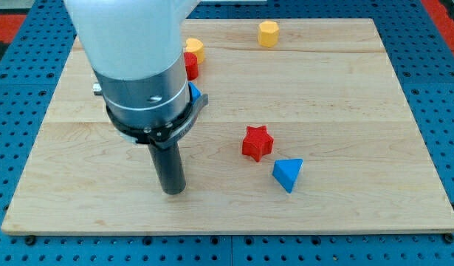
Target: Separate the green star from the blue cube
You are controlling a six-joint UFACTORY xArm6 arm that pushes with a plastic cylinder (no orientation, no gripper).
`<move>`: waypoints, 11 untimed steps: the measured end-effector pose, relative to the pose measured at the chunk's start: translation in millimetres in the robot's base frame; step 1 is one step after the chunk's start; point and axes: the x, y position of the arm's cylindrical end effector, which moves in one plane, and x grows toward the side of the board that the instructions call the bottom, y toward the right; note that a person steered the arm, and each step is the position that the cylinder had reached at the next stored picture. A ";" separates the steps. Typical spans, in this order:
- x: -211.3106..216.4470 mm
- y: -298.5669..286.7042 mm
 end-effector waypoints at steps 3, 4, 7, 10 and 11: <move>-55.7 30.7; -88.8 60.7; -164.3 84.7; -181.9 -24.6; -187.6 2.8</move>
